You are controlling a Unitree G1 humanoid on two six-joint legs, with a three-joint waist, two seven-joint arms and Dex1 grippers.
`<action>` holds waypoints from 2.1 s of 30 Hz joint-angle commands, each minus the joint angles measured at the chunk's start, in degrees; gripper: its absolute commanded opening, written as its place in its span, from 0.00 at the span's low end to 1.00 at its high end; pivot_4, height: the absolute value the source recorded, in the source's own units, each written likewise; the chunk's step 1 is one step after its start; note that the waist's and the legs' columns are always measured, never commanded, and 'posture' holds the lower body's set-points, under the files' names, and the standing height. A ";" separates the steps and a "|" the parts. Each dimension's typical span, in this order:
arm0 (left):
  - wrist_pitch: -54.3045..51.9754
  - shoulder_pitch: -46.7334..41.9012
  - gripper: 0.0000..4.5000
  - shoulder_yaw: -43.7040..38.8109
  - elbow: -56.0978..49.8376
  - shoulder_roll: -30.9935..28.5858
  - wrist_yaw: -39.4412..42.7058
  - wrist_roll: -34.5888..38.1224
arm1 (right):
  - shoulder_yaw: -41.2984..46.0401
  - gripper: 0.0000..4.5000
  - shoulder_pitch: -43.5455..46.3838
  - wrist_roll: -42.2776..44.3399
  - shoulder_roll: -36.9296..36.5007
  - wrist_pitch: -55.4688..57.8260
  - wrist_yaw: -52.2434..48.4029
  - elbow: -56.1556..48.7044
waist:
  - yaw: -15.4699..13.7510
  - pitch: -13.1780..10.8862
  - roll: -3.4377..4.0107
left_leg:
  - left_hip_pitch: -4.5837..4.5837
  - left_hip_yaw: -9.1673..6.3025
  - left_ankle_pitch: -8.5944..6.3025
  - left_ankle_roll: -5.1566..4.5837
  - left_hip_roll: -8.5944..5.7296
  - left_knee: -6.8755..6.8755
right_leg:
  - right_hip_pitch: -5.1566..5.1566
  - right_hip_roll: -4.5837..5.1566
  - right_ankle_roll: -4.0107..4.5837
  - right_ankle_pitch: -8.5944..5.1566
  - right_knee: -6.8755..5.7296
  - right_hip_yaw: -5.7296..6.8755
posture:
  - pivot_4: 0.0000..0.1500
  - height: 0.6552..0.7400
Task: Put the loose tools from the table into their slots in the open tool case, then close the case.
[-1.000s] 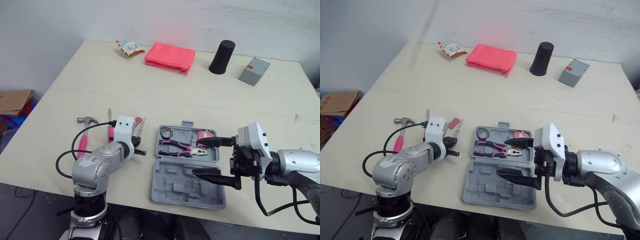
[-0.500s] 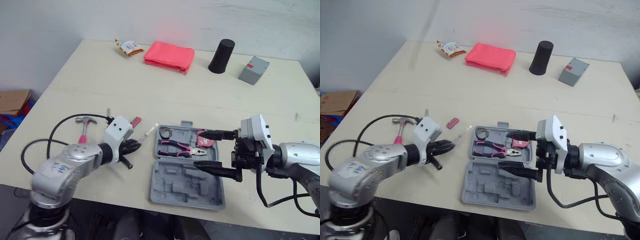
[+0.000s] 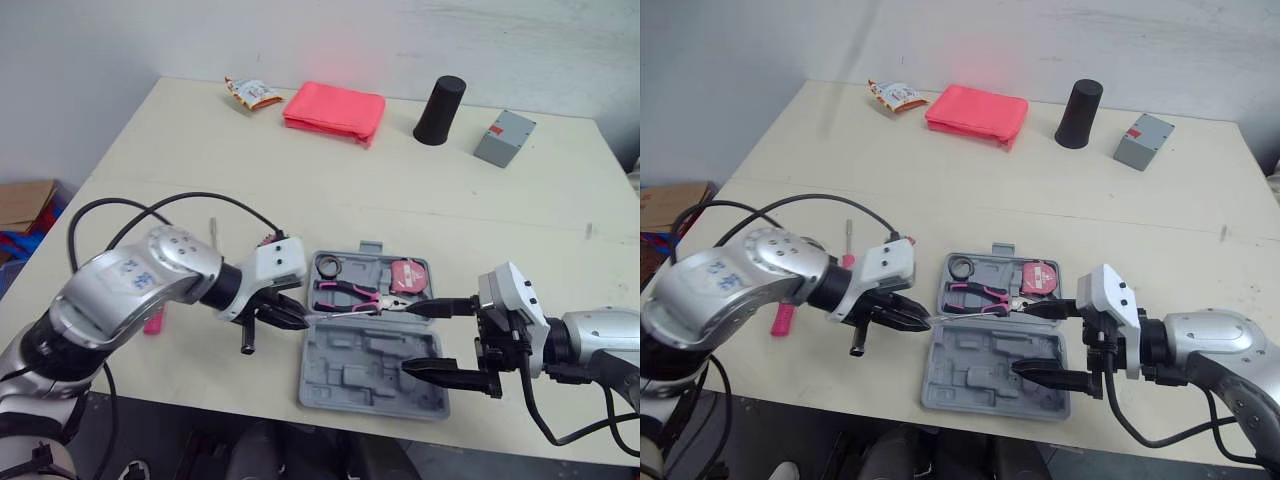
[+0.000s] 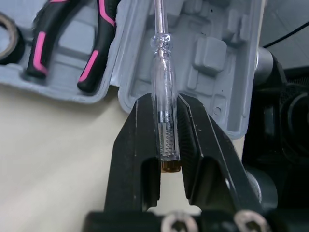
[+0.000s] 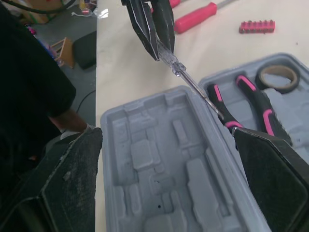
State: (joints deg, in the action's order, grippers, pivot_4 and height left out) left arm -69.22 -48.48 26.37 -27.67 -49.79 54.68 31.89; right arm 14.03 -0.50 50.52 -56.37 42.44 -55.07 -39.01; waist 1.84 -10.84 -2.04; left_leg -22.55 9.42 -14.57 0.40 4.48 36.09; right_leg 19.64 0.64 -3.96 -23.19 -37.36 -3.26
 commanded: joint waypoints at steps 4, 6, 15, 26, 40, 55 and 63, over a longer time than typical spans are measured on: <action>3.65 -4.21 0.01 8.62 4.40 3.55 1.74 -6.33 | 3.24 1.00 -2.63 -0.49 0.02 -1.16 1.29 -3.15 | -0.16 0.00 0.01 | -0.01 -0.02 0.01 0.01 0.02 0.04 | 0.03 -0.04 0.00 -0.01 -0.05 -0.02 | 1.00 0.94; 3.94 -5.20 0.01 9.97 5.82 5.18 1.76 -7.70 | 3.45 1.00 -3.49 -0.70 0.42 -1.27 1.96 -3.69 | -0.20 0.00 0.01 | -0.04 -0.03 0.02 0.00 0.02 0.07 | 0.03 -0.04 0.00 -0.01 -0.06 -0.02 | 1.00 0.94; 5.89 -6.65 0.01 13.01 10.03 9.16 3.12 -11.44 | 4.50 1.00 -4.69 -0.87 2.41 -1.82 5.21 -4.23 | -0.11 0.00 0.01 | -0.06 -0.06 0.09 0.00 0.03 0.15 | 0.06 -0.05 -0.01 -0.01 -0.21 -0.01 | 1.00 0.94; 11.71 -7.73 0.01 15.33 13.91 11.49 6.98 -16.42 | 5.22 1.00 -8.19 -1.39 2.68 -2.00 6.45 -5.59 | -0.17 0.00 0.01 | -0.07 -0.06 0.10 -0.02 0.02 0.19 | 0.05 -0.03 -0.01 -0.01 -0.23 -0.01 | 1.00 0.94; 12.78 -6.43 0.01 15.52 11.96 12.63 9.15 -19.42 | 6.17 1.00 -11.43 -5.46 2.60 -2.69 6.27 -4.64 | -0.16 0.00 0.01 | -0.06 -0.06 0.10 -0.02 0.03 0.21 | 0.05 -0.05 -0.01 -0.02 -0.28 -0.01 | 1.00 0.94; 10.75 -5.25 0.01 16.36 13.36 14.32 6.82 -21.38 | 5.95 1.00 -11.58 -5.62 2.71 -2.93 6.09 -4.55 | -0.21 0.00 0.01 | -0.03 -0.06 0.10 -0.03 0.03 0.28 | 0.03 -0.05 -0.02 -0.02 -0.36 -0.01 | 1.00 0.94; 8.98 -6.63 0.01 14.91 14.84 15.37 6.12 -21.35 | 5.59 1.00 -12.03 -5.84 3.03 -3.28 6.13 -4.82 | -0.10 0.01 0.02 | -0.01 -0.07 0.10 -0.03 0.03 0.34 | 0.00 -0.05 -0.02 -0.02 -0.41 -0.01 | 1.00 0.94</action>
State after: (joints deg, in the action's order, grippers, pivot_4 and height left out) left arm -59.38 -53.94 42.14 -12.89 -34.59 61.40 11.36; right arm 18.53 -12.61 44.38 -53.70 40.12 -48.75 -42.65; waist 1.74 -10.83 -2.02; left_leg -22.54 9.35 -14.47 0.37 4.51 36.42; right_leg 19.64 0.58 -3.98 -23.21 -37.77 -3.26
